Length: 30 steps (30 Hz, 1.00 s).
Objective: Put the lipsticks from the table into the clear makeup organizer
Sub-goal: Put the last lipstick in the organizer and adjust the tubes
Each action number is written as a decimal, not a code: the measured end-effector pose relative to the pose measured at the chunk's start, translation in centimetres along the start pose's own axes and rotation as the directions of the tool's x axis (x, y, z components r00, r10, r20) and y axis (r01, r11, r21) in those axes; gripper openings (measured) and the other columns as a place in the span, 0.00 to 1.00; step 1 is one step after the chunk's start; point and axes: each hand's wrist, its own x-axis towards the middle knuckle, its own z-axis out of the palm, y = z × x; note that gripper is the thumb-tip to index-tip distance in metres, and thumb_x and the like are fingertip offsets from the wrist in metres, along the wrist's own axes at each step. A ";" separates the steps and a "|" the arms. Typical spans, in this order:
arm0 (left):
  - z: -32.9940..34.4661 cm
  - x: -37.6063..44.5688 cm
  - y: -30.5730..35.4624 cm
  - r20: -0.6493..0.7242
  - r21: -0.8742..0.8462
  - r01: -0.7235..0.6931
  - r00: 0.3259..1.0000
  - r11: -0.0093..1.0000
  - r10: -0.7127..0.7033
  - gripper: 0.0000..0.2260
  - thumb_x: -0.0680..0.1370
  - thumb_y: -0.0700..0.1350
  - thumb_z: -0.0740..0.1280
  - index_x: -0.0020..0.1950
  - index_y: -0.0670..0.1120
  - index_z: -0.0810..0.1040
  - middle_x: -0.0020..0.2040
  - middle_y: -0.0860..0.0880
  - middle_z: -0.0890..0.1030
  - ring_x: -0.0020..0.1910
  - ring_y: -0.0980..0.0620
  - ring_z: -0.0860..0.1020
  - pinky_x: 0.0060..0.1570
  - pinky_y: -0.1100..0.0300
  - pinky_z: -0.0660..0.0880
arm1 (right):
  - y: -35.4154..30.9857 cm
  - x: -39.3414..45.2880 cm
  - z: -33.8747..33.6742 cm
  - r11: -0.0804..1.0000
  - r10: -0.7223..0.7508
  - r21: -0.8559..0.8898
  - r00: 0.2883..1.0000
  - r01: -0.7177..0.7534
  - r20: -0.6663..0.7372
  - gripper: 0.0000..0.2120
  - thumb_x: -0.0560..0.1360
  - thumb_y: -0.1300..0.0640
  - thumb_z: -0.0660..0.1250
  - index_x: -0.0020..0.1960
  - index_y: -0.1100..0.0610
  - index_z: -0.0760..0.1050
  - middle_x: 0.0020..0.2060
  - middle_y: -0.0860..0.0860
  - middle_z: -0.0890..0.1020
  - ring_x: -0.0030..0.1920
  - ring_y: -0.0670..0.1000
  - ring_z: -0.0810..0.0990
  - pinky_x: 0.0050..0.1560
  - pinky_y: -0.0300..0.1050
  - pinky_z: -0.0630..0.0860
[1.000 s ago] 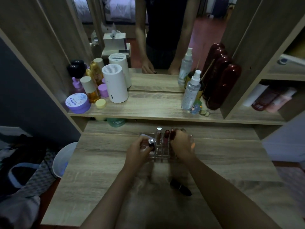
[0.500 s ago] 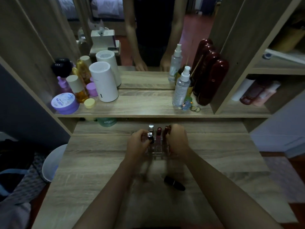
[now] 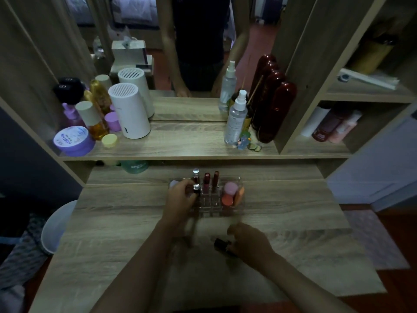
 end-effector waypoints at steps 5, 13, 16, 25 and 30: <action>0.3 0.1 0.0 -0.026 -0.004 -0.002 1.000 1.000 0.002 0.07 0.71 0.35 0.71 0.48 0.42 0.80 0.40 0.53 0.73 0.45 0.51 0.73 0.45 0.61 0.70 | -0.1 -0.3 1.0 0.997 -0.012 -0.071 0.999 0.015 0.047 0.16 0.76 0.48 0.63 0.58 0.57 0.74 0.58 0.55 0.77 0.58 0.56 0.77 0.56 0.49 0.75; 0.9 0.1 -0.5 0.023 0.052 0.047 0.999 0.998 -0.048 0.08 0.73 0.38 0.68 0.52 0.43 0.79 0.51 0.45 0.77 0.52 0.48 0.75 0.51 0.60 0.75 | -0.4 0.2 -0.9 0.991 -0.014 0.136 0.999 0.020 -0.044 0.14 0.74 0.51 0.66 0.56 0.57 0.76 0.56 0.54 0.81 0.56 0.53 0.79 0.53 0.46 0.77; 1.3 -0.1 -0.5 -0.030 0.060 0.034 0.999 0.998 -0.033 0.08 0.74 0.37 0.67 0.51 0.43 0.80 0.47 0.48 0.75 0.50 0.51 0.73 0.47 0.64 0.70 | -1.0 1.0 -3.6 0.957 -0.041 0.270 0.970 0.107 -0.238 0.11 0.75 0.59 0.67 0.56 0.59 0.80 0.53 0.56 0.84 0.53 0.53 0.82 0.54 0.46 0.79; 1.6 0.2 -0.9 -0.061 0.086 0.016 0.998 0.996 -0.011 0.07 0.73 0.37 0.67 0.50 0.42 0.80 0.52 0.44 0.80 0.55 0.50 0.72 0.52 0.66 0.66 | -4.7 5.8 -7.8 0.964 -0.083 0.192 0.896 0.182 -0.436 0.10 0.75 0.63 0.63 0.56 0.60 0.76 0.51 0.57 0.82 0.53 0.57 0.79 0.55 0.55 0.75; 1.6 0.2 -1.1 -0.066 0.047 0.016 0.998 0.999 -0.013 0.08 0.73 0.36 0.67 0.51 0.41 0.80 0.52 0.44 0.79 0.54 0.49 0.74 0.51 0.65 0.69 | -5.5 7.4 -7.0 0.987 -0.104 0.077 0.935 0.138 -0.340 0.12 0.75 0.61 0.62 0.57 0.58 0.76 0.53 0.56 0.82 0.54 0.57 0.80 0.54 0.54 0.78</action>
